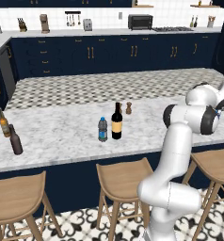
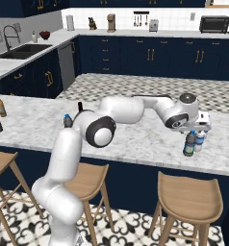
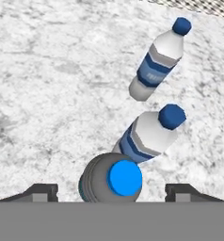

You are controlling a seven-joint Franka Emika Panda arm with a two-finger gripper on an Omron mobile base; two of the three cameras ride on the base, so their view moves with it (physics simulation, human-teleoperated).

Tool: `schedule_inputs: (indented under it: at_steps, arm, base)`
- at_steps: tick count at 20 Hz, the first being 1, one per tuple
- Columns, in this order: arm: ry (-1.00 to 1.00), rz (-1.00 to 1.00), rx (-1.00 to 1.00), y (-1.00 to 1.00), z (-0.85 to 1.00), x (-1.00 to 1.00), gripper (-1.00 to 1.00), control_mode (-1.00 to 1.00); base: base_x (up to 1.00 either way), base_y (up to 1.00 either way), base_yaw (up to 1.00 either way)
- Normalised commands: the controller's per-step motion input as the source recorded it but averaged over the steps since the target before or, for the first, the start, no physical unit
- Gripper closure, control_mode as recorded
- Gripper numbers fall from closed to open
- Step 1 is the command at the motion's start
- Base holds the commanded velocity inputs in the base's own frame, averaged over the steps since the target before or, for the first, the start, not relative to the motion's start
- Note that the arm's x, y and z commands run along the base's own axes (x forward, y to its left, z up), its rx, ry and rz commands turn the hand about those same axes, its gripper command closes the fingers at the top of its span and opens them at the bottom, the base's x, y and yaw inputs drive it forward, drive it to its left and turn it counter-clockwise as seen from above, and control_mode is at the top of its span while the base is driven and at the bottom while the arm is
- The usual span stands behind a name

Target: Move the plastic bottles in the middle to the plastics group, and the glass bottles in the middle to the glass group.

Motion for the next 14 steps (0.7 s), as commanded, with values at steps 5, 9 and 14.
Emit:
schedule_inputs:
  at_steps: [5, 9, 14]
  arm:
    - [0.00, 0.00, -0.03, 0.07, 0.28, -0.05, -1.00, -1.00]
    - [-0.06, 0.00, 0.00, 0.20, 0.58, -0.25, -1.00, -1.00]
    - [-0.06, 0.01, 0.00, 0.67, 0.14, -0.31, -1.00, -1.00]
  base:
    - [0.00, 0.00, 0.00]
    - [0.00, 0.00, 0.00]
    - [0.00, 0.00, 0.00]
